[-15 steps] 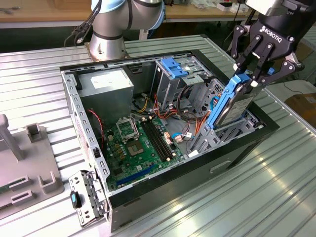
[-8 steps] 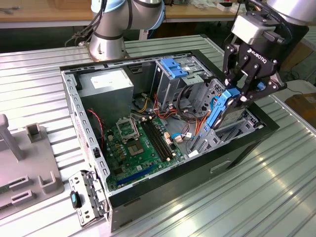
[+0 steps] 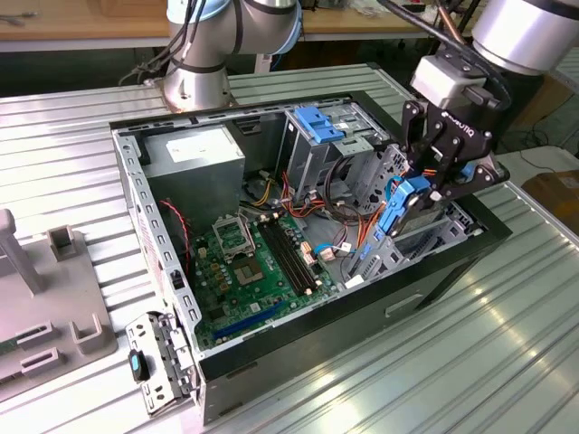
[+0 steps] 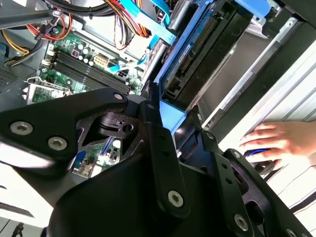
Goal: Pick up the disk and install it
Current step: 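Insert the disk into the insertion slot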
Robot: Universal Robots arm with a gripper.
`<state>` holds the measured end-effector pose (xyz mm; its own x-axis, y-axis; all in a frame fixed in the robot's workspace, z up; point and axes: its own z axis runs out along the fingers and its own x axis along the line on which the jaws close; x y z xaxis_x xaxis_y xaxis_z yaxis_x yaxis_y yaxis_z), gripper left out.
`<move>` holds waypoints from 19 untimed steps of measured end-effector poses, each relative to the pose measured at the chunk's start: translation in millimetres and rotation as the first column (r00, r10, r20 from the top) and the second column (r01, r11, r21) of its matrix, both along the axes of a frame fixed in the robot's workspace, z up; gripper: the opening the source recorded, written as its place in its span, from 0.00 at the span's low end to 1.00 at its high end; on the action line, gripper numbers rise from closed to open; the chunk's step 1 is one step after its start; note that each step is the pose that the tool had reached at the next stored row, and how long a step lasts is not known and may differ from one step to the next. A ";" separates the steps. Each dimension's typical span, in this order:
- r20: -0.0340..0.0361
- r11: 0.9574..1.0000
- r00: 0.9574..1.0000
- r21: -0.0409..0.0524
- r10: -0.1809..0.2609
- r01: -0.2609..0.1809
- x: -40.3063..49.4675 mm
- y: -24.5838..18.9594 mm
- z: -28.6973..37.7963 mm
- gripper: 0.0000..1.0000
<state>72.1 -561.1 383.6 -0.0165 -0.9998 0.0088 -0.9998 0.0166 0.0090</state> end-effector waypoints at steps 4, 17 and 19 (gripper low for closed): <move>0.000 1.000 1.000 0.000 0.000 0.000 0.0 -0.2 -9.3 0.36; 0.000 1.000 1.000 0.000 0.000 0.000 0.0 -0.3 -13.0 0.50; 0.000 1.000 1.000 0.000 0.000 0.000 0.5 -0.3 -12.9 0.50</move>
<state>72.6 -561.5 370.6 -0.0164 -0.9998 0.0088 -0.9998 0.0165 0.0090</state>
